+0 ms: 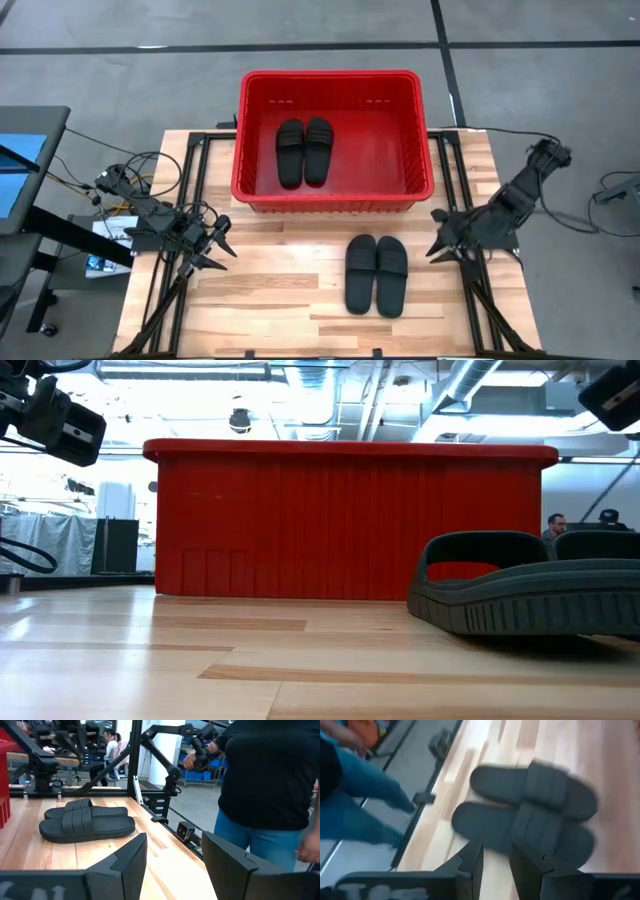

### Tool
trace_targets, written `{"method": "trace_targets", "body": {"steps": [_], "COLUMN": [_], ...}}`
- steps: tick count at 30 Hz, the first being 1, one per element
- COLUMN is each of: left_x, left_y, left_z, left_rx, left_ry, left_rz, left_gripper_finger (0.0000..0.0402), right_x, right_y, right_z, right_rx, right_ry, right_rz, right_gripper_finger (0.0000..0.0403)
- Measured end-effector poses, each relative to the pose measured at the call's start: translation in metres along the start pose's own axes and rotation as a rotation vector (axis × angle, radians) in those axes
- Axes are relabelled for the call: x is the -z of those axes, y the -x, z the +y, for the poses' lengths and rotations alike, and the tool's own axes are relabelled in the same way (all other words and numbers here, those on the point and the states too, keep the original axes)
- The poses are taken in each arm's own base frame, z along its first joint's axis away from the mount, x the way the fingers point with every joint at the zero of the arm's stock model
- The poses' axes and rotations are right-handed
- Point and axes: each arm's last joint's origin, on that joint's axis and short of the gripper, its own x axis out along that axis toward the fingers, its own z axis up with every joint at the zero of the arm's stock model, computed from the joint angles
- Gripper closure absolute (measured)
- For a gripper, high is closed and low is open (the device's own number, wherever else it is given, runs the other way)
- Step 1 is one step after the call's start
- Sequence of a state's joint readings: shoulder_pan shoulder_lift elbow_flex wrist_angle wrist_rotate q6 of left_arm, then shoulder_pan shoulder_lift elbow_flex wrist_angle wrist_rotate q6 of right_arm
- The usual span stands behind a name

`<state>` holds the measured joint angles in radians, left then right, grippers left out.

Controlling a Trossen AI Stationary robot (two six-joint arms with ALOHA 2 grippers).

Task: Pick and place slides into bin
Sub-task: Put the black slide into the red container

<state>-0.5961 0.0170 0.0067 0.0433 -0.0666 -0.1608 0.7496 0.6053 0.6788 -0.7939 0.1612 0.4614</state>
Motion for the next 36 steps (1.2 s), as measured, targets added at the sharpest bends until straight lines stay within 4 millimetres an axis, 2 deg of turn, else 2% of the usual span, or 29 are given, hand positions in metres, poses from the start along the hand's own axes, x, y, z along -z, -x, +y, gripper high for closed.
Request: {"method": "trace_targets", "body": {"steps": [7, 13, 20, 30, 36], "left_x": [0.0, 0.0, 0.0, 0.0, 0.0], "left_y": [0.0, 0.0, 0.0, 0.0, 0.0], "left_z": [0.0, 0.0, 0.0, 0.0, 0.0], "left_rx": [0.0, 0.0, 0.0, 0.0, 0.0], "left_ry": [0.0, 0.0, 0.0, 0.001, 0.001], "left_rz": [0.0, 0.0, 0.0, 0.0, 0.0], "left_gripper_finger": [0.0223, 0.0223, 0.0223, 0.0223, 0.0223], "right_x": [-0.01, -0.018, -0.018, -0.026, -0.035], "right_y": [-0.036, -0.072, -0.108, -0.156, -0.182], "right_z": [0.024, 0.041, 0.051, 0.074, 0.089], "right_rx": [0.04, 0.118, 0.245, 0.277, 0.251], "right_ry": [-0.166, -0.284, -0.398, -0.429, -0.36], "right_rz": [0.141, 0.129, 0.179, 0.274, 0.341], "right_gripper_finger": [0.0323, 0.0324, 0.0324, 0.0324, 0.0324]}}
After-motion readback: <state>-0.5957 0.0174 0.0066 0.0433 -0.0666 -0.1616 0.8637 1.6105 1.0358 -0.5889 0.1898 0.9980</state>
